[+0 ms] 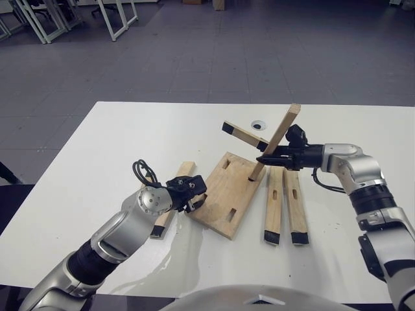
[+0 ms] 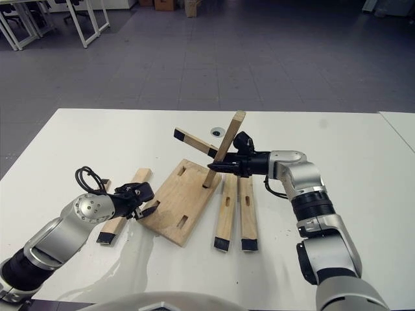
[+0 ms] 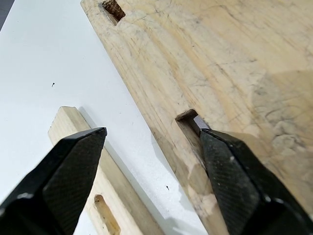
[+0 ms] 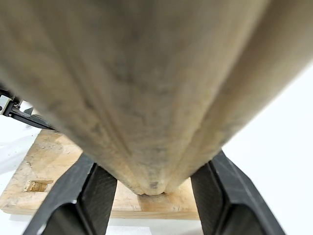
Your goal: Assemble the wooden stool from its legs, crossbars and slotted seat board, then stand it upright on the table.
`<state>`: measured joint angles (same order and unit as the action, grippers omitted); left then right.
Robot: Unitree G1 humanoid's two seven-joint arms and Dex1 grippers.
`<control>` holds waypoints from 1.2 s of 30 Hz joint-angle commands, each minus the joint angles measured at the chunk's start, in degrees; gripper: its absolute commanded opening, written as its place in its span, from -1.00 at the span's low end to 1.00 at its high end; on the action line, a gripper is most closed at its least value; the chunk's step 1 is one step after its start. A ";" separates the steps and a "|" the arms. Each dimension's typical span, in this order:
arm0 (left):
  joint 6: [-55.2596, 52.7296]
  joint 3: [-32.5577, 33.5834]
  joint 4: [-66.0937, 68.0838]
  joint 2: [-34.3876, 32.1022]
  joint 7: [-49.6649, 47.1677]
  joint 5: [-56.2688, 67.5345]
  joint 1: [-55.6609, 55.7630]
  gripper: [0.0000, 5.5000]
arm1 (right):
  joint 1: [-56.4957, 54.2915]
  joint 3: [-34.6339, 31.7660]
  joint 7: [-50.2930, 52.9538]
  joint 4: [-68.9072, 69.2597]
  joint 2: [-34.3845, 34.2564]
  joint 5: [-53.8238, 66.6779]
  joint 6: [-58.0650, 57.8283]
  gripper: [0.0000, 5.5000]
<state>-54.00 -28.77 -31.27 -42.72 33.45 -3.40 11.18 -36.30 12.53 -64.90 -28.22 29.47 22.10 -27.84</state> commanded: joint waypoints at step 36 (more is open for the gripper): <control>-0.03 0.22 1.07 1.16 0.66 -0.59 -0.26 0.28 | 4.92 -4.94 -0.27 11.06 6.10 -1.63 -10.34 0.78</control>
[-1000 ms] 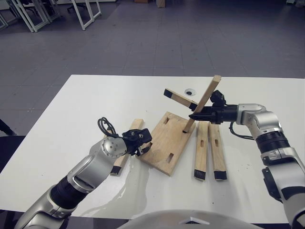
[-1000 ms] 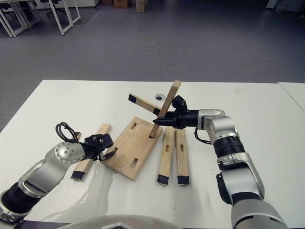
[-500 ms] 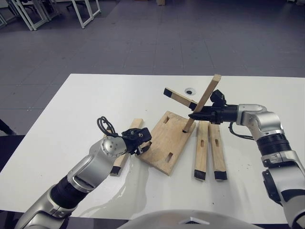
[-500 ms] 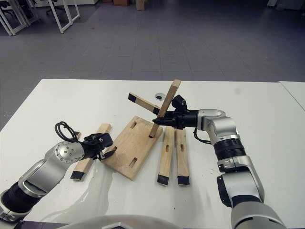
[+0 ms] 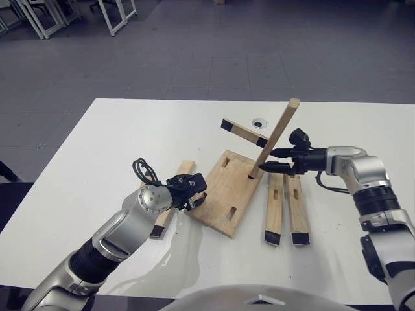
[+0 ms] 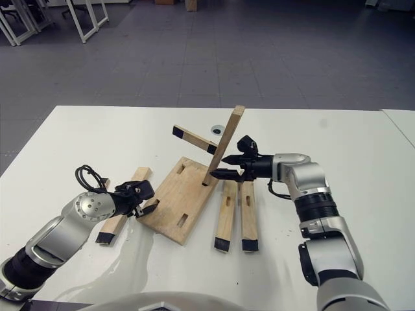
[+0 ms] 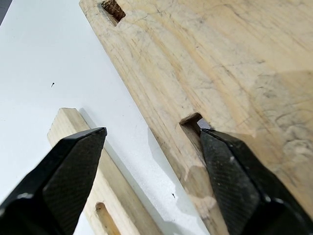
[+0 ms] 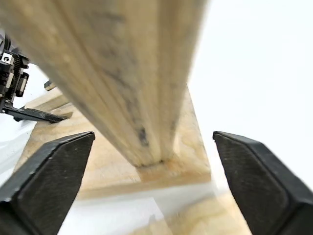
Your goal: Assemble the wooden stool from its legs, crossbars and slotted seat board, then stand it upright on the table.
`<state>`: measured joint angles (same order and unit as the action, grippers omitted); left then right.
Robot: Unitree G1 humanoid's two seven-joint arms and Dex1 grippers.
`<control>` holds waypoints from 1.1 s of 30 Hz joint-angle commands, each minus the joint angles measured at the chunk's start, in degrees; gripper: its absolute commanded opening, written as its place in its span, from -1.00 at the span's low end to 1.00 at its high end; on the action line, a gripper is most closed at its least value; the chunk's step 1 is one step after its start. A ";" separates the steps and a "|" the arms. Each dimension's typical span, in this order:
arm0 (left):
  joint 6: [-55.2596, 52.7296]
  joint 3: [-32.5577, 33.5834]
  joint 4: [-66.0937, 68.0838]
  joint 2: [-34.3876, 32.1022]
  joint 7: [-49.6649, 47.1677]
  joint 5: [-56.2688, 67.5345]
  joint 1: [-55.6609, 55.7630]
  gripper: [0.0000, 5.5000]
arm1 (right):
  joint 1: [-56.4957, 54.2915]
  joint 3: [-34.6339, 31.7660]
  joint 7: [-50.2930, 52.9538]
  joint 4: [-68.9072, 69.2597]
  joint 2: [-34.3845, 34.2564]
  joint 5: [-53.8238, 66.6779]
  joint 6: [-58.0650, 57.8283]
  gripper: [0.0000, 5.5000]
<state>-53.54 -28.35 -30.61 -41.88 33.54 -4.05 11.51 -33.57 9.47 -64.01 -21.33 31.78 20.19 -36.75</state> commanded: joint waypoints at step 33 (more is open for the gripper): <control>-1.58 -0.10 -0.93 1.07 0.21 -0.31 -2.66 0.28 | -29.53 -29.70 37.47 12.75 -14.97 21.59 -3.79 0.30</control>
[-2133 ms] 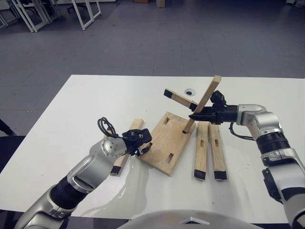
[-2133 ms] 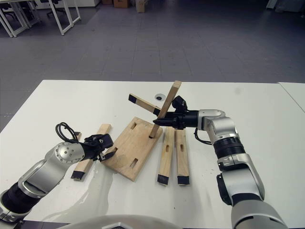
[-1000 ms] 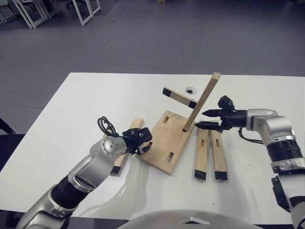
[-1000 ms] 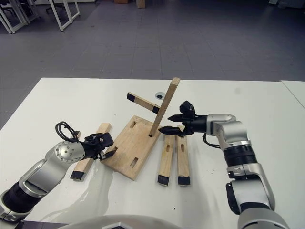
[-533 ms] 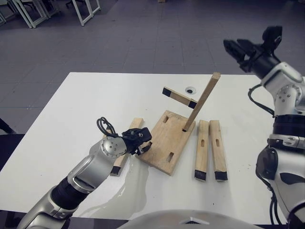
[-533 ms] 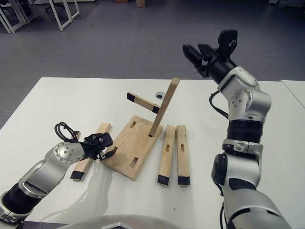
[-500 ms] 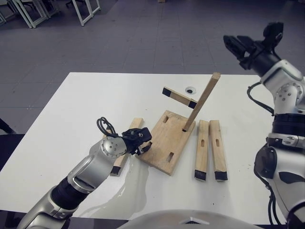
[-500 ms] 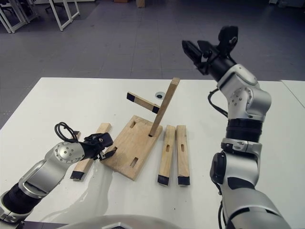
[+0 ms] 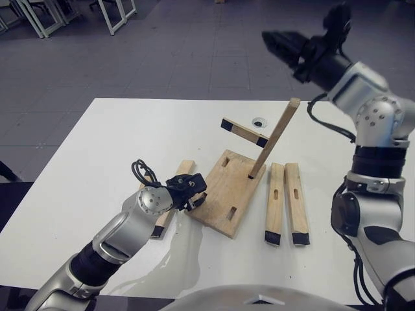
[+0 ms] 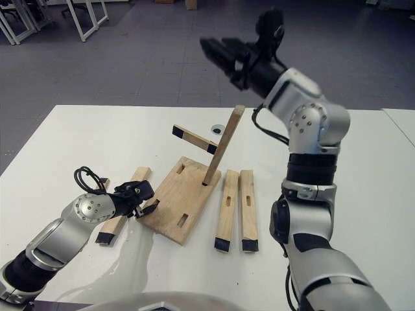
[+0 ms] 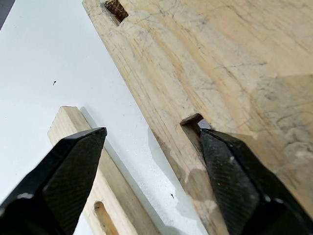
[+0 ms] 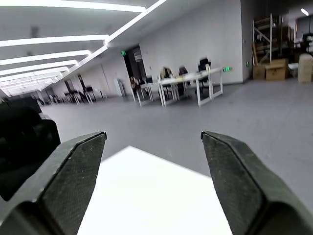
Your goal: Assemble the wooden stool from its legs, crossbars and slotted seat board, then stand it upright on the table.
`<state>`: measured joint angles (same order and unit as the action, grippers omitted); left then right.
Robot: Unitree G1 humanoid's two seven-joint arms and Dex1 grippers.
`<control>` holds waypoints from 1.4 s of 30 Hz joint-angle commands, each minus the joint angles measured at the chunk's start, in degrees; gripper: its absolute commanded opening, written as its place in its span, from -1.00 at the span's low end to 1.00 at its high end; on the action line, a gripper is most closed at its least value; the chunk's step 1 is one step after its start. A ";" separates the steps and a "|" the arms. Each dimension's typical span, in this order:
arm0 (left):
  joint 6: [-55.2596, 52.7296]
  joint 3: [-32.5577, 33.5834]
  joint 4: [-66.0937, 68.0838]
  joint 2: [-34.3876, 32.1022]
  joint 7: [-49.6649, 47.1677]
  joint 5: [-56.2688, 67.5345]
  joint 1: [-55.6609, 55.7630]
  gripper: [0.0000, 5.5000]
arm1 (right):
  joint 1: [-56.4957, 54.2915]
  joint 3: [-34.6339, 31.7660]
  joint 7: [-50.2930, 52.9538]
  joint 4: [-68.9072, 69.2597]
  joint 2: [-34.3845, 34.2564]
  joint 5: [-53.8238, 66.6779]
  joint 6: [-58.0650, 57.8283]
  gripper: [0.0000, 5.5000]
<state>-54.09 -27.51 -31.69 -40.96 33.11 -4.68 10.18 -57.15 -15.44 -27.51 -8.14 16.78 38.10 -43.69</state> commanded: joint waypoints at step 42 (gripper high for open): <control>-15.12 9.73 13.20 24.99 -22.48 -1.88 2.11 0.28 | 47.35 7.92 2.26 23.15 15.50 -10.73 -11.36 0.30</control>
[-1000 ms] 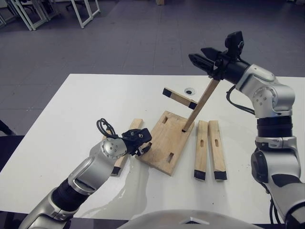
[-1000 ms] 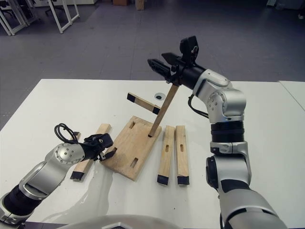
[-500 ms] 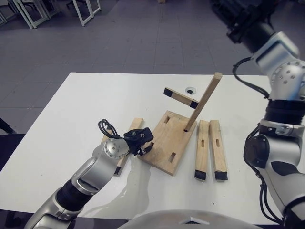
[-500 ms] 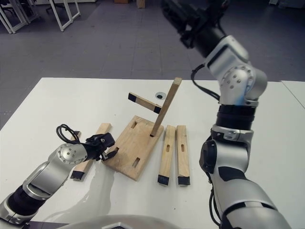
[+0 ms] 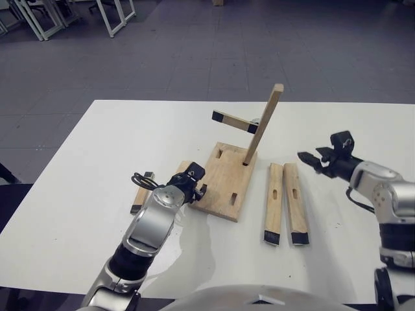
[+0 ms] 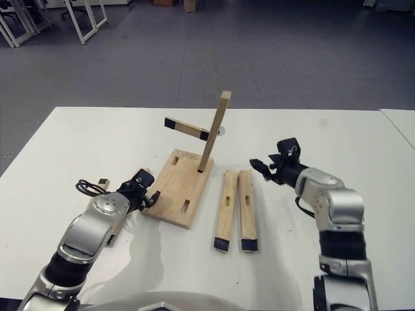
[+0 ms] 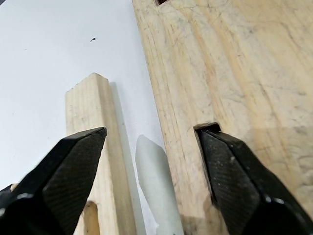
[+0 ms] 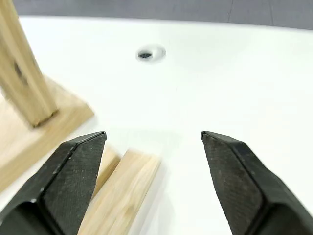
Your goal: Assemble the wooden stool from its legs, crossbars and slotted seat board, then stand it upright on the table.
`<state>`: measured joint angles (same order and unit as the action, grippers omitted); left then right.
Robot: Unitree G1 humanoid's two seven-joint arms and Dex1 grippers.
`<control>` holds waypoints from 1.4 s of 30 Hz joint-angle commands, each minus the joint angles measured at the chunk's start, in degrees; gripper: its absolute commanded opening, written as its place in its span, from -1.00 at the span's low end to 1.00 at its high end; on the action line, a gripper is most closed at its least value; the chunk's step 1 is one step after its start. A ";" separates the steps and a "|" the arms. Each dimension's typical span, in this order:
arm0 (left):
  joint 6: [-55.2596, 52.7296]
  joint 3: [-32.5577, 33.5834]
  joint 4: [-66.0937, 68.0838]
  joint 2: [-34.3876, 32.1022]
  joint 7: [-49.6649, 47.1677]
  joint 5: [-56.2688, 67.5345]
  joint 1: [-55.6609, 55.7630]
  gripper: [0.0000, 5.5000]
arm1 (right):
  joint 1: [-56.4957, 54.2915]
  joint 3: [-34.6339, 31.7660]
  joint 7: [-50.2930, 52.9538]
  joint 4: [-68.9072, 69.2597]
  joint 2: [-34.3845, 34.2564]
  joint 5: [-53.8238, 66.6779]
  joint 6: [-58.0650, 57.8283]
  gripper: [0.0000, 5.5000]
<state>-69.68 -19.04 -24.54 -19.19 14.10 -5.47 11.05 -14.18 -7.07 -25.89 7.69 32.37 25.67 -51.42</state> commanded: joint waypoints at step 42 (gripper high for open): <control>2.85 11.35 1.84 9.13 -7.24 1.74 6.11 0.28 | 26.00 4.52 -0.96 18.21 7.55 -8.01 2.25 0.30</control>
<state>-66.87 -7.59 -21.99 -9.62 6.97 -3.68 17.67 9.90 -1.42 -27.03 23.72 40.72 16.56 -47.52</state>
